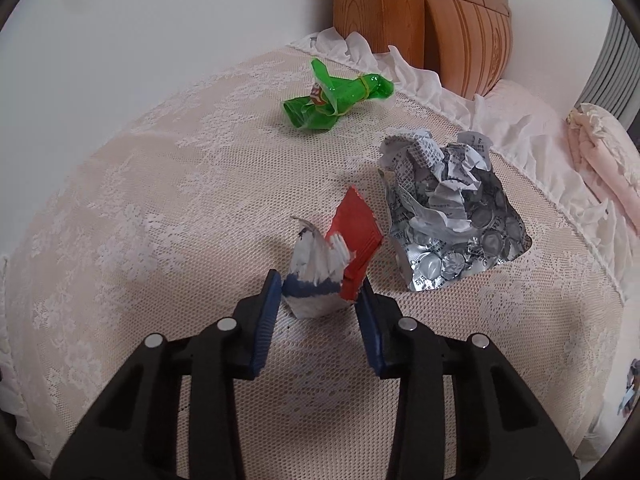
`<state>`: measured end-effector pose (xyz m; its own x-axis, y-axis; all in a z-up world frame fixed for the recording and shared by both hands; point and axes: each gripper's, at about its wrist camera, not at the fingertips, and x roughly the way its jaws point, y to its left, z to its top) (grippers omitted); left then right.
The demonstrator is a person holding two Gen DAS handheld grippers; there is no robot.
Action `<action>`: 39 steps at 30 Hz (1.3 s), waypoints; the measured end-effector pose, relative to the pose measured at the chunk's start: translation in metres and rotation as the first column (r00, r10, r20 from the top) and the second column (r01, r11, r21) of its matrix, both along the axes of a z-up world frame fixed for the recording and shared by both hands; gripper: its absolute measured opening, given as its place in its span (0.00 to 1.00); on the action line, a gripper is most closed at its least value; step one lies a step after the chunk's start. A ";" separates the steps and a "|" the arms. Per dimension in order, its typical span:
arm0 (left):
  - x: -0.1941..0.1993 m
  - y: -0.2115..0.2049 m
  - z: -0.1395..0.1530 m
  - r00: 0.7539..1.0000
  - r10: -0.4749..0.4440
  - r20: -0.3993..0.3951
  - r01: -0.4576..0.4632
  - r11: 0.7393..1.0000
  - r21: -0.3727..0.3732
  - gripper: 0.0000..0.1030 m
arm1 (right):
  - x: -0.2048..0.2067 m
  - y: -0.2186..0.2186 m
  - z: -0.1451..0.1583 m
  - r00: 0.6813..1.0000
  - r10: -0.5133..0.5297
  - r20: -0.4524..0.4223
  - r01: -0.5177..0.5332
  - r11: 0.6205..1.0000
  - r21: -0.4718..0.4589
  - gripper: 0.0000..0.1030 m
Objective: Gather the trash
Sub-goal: 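Grasp the red-white wrapper with the left gripper while the right gripper grasps the crumpled foil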
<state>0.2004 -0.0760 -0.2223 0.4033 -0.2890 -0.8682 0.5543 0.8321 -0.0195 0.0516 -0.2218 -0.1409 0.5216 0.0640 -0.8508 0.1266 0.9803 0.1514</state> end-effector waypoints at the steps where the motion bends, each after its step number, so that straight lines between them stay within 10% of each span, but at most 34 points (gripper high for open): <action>1: 0.000 0.001 0.002 1.000 0.004 0.003 -0.004 1.000 -0.004 0.36 | 0.005 0.001 0.000 1.000 0.028 0.000 -0.028 1.000 -0.013 0.98; 7: -0.007 0.019 0.023 0.999 0.041 0.025 -0.041 0.999 -0.024 0.36 | 0.049 0.010 0.004 0.967 0.255 -0.025 -0.256 0.953 -0.160 0.98; 15: -0.024 0.055 0.037 0.994 0.108 0.017 -0.107 0.993 -0.059 0.36 | 0.125 0.053 -0.013 0.752 0.602 -0.268 -0.657 0.657 -0.369 0.98; 24: -0.026 0.077 0.035 0.987 0.163 0.002 -0.163 0.985 -0.065 0.36 | 0.174 0.078 -0.054 0.619 0.628 -0.471 -0.785 0.521 -0.336 0.87; 31: -0.024 0.081 0.033 0.984 0.176 -0.004 -0.176 0.982 -0.068 0.36 | 0.183 0.080 -0.069 0.605 0.600 -0.523 -0.790 0.532 -0.303 0.44; 39: -0.023 0.081 0.036 0.983 0.182 -0.002 -0.182 0.981 -0.072 0.36 | 0.187 0.073 -0.042 0.685 0.601 -0.412 -0.723 0.628 -0.287 0.44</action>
<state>0.1772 0.0047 -0.1858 0.4589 -0.2716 -0.8460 0.3939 0.9157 -0.0803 0.2391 -0.1488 -0.1831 0.2374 -0.0672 -0.9691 -0.6091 0.7668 -0.2024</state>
